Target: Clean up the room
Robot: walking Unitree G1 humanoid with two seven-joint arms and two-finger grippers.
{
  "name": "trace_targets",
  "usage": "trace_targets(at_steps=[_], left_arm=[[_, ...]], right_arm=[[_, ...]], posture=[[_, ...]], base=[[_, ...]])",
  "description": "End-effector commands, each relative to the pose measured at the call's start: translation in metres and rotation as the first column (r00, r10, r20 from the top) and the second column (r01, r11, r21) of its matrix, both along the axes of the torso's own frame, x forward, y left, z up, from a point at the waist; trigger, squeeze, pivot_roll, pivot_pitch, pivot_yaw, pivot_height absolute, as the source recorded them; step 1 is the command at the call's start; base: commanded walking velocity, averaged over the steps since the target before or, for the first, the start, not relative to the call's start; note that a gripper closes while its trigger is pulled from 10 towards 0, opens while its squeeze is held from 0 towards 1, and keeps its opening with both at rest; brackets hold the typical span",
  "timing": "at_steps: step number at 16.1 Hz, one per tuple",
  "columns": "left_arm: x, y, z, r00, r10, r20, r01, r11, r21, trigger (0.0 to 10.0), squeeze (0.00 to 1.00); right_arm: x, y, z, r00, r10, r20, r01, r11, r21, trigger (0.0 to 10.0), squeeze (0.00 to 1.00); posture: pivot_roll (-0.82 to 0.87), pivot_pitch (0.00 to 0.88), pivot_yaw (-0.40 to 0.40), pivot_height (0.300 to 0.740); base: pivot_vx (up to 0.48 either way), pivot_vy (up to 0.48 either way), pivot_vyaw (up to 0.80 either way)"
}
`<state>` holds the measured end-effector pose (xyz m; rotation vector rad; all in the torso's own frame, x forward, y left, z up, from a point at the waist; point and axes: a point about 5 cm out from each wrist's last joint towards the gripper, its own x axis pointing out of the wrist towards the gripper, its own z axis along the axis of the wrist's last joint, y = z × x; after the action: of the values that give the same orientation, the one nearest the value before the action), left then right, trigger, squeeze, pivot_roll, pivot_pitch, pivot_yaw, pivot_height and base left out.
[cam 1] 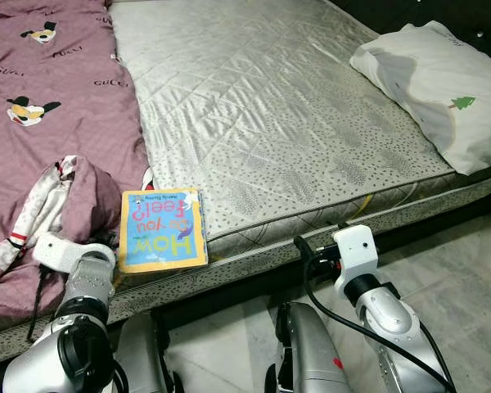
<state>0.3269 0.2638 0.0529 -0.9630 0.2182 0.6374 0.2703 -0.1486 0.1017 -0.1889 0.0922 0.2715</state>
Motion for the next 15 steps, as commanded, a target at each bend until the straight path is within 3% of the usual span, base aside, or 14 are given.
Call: trace_targets(at_steps=[1, 5, 7, 8, 9, 11, 12, 15], left_arm=[[-0.008, 0.007, -0.006, 0.999, 0.041, -0.036, -0.040, 0.999, 0.028, 10.0, 1.00], [-0.022, 0.023, -0.010, 0.989, 0.139, -0.048, -0.133, 0.984, 0.119, 10.0, 1.00], [-0.021, 0.021, -0.005, 0.992, 0.122, 0.023, -0.124, 0.982, 0.142, 10.0, 1.00], [-0.017, 0.013, 0.003, 0.992, 0.060, 0.109, -0.083, 0.973, 0.217, 10.0, 1.00], [-0.016, 0.006, 0.007, 0.990, 0.020, 0.139, -0.055, 0.966, 0.251, 10.0, 1.00], [-0.019, -0.001, 0.015, 0.984, -0.036, 0.173, -0.032, 0.927, 0.374, 10.0, 1.00], [-0.023, -0.004, 0.023, 0.981, -0.068, 0.184, -0.027, 0.882, 0.470, 10.0, 1.00], [-0.032, -0.006, 0.034, 0.981, -0.099, 0.165, -0.022, 0.794, 0.608, 10.0, 1.00]], right_arm=[[0.001, -0.002, -0.001, 1.000, -0.003, 0.001, 0.003, 1.000, -0.003, 10.0, 0.00], [0.003, -0.002, -0.001, 1.000, 0.000, 0.005, 0.000, 1.000, -0.002, 10.0, 0.00], [0.004, -0.001, -0.002, 1.000, 0.003, 0.005, -0.002, 1.000, -0.002, 10.0, 0.00], [0.005, -0.001, -0.003, 1.000, 0.006, 0.004, -0.006, 1.000, -0.001, 10.0, 0.00], [0.006, 0.000, -0.004, 1.000, 0.010, 0.003, -0.010, 1.000, 0.000, 10.0, 0.00], [0.009, 0.003, -0.005, 1.000, 0.015, 0.003, -0.015, 1.000, 0.004, 10.0, 0.00], [0.011, 0.005, -0.005, 1.000, 0.018, 0.005, -0.018, 1.000, 0.009, 10.0, 0.00], [0.012, 0.006, -0.006, 1.000, 0.018, 0.005, -0.018, 1.000, 0.012, 10.0, 0.00]], posture=[[-0.14, 0.112, -0.055, 0.542], [-0.13, 0.098, -0.049, 0.542], [-0.12, 0.094, -0.048, 0.542], [-0.10, 0.087, -0.049, 0.542], [-0.10, 0.087, -0.049, 0.542], [-0.08, 0.082, -0.049, 0.542], [-0.07, 0.082, -0.047, 0.542], [-0.06, 0.082, -0.045, 0.542]], base=[[0.000, 0.000, 0.00], [0.000, 0.000, 0.00], [0.000, 0.000, 0.00], [0.000, 0.000, 0.00], [0.000, 0.000, 0.00], [0.000, 0.000, 0.00], [0.000, 0.000, 0.00], [0.000, 0.000, 0.00]])
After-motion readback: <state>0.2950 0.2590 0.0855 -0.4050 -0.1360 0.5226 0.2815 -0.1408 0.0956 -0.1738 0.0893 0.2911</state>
